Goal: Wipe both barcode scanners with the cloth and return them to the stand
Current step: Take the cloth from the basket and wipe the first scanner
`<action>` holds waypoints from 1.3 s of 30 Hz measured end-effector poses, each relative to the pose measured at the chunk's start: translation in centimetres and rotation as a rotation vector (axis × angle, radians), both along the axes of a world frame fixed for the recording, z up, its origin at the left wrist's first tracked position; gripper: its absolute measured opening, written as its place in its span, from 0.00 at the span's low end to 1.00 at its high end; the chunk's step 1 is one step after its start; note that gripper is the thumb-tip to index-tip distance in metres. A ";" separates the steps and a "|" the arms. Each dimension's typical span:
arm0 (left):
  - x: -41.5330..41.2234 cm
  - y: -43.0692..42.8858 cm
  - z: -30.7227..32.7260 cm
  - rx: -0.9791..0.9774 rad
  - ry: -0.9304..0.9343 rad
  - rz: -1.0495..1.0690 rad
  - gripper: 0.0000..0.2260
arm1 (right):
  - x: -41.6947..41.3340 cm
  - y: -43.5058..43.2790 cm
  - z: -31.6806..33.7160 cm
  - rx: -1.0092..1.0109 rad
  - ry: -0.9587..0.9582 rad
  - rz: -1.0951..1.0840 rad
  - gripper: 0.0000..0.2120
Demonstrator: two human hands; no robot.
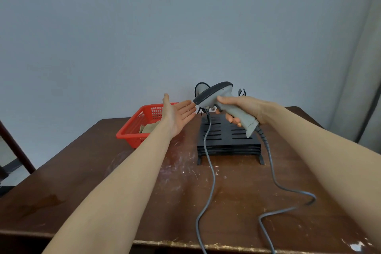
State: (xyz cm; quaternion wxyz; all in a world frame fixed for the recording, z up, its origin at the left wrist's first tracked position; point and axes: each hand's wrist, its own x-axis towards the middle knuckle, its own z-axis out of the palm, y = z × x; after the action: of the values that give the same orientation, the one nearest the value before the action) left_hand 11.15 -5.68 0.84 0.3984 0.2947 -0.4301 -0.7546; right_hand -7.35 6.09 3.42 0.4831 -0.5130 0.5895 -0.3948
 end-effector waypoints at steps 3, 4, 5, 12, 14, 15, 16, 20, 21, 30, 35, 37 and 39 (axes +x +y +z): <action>0.3 0.0 -0.2 0.002 -0.006 -0.015 0.38 | 0.1 0.0 0.1 -0.007 0.009 0.000 0.31; 0.4 0.0 -0.2 0.003 -0.009 -0.015 0.38 | 0.1 0.1 0.1 -0.007 0.006 0.003 0.31; 0.4 0.1 -0.2 0.003 -0.013 -0.016 0.38 | 0.1 0.1 0.1 -0.007 0.003 0.005 0.30; 0.5 0.1 -0.4 0.012 -0.022 -0.020 0.38 | 0.4 0.2 0.2 0.000 0.052 -0.027 0.23; 0.5 0.2 -0.3 0.014 -0.017 -0.019 0.39 | 0.4 0.2 0.2 0.003 0.065 -0.033 0.22; 0.4 0.2 -0.3 0.016 -0.016 -0.019 0.38 | 0.4 0.3 0.2 0.005 0.068 -0.035 0.21; 0.4 0.3 -0.3 0.017 -0.013 -0.019 0.38 | 0.5 0.3 0.2 0.007 0.069 -0.035 0.21; 0.4 0.4 -0.3 0.016 -0.006 -0.026 0.38 | 0.5 0.2 0.2 0.006 0.079 -0.033 0.21; 0.4 0.4 -0.3 0.016 -0.007 -0.027 0.38 | 0.5 0.2 0.2 0.007 0.081 -0.034 0.21; 0.4 0.6 -0.1 0.021 -0.005 -0.023 0.37 | 0.7 0.0 0.0 -0.012 0.051 -0.015 0.26; 0.4 0.5 -0.1 0.021 0.004 -0.025 0.37 | 0.7 -0.2 -0.1 -0.023 0.053 -0.012 0.30; 0.5 0.6 -0.1 0.019 0.008 -0.022 0.37 | 0.9 -0.2 -0.1 -0.025 0.055 -0.008 0.29; 0.5 0.7 0.1 0.017 0.008 -0.020 0.37 | 1.1 -0.1 0.0 -0.024 0.057 -0.012 0.26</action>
State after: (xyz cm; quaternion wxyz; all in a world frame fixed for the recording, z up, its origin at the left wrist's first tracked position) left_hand 11.66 -5.00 0.89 0.3900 0.2907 -0.4251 -0.7634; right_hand -6.29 5.99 3.43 0.4577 -0.5261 0.6013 -0.3901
